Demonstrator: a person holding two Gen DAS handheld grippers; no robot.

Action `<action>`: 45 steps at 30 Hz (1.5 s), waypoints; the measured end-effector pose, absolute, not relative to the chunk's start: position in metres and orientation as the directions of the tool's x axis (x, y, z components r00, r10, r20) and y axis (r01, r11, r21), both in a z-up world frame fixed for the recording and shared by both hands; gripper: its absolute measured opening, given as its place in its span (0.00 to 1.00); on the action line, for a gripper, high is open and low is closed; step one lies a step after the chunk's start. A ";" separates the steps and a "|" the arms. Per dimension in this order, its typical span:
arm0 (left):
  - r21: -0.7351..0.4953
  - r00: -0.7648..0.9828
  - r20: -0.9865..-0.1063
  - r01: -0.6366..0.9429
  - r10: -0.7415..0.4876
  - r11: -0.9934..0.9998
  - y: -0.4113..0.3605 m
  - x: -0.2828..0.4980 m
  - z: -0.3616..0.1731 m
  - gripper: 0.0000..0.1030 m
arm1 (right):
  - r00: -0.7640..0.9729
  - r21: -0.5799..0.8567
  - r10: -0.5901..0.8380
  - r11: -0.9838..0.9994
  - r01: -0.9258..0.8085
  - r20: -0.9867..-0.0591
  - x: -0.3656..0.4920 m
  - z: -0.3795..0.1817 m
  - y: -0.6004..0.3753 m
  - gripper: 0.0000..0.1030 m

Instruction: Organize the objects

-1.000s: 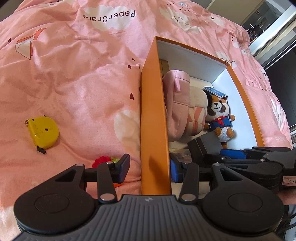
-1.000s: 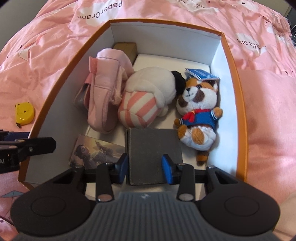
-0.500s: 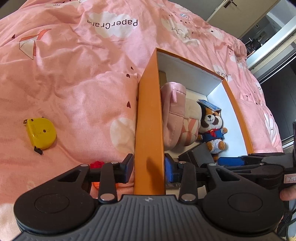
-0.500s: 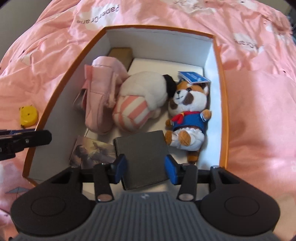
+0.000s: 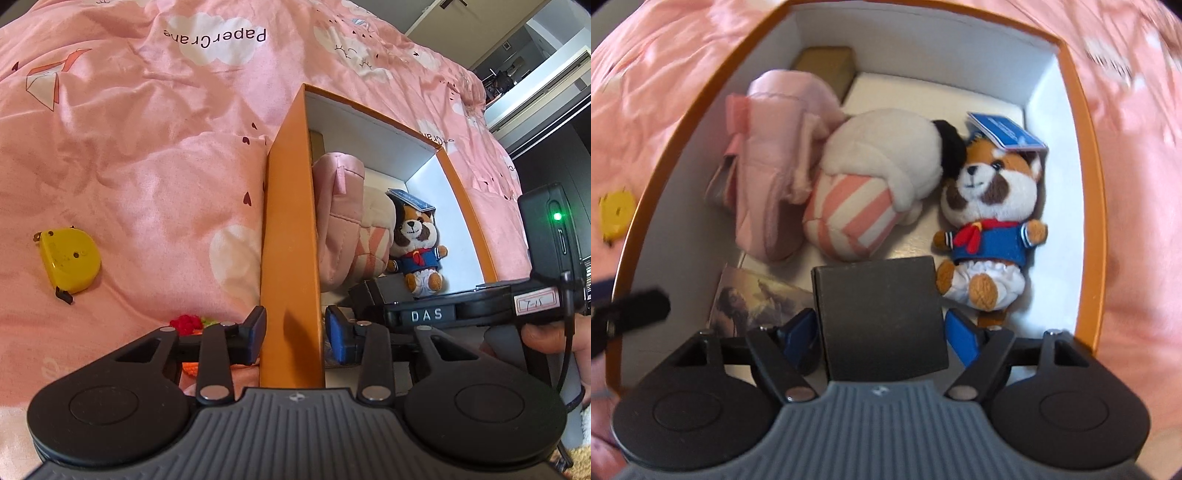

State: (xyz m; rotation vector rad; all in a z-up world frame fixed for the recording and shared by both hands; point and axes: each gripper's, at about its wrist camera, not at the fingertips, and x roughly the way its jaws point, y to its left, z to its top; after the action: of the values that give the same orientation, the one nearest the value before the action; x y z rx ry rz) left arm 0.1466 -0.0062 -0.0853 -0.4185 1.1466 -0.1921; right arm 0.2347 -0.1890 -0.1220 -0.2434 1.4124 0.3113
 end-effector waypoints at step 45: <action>-0.434 0.430 -0.826 -0.071 -0.366 0.898 0.001 0.145 -0.082 0.42 | 0.174 0.045 0.064 0.992 -0.114 -0.983 0.199 -0.116 -0.189 0.56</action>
State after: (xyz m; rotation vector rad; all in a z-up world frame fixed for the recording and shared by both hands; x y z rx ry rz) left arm 0.1448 0.0014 -0.0824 -0.4414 1.1210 -0.1915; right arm 0.1994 -0.1892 -0.1158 -0.0422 1.3901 0.1264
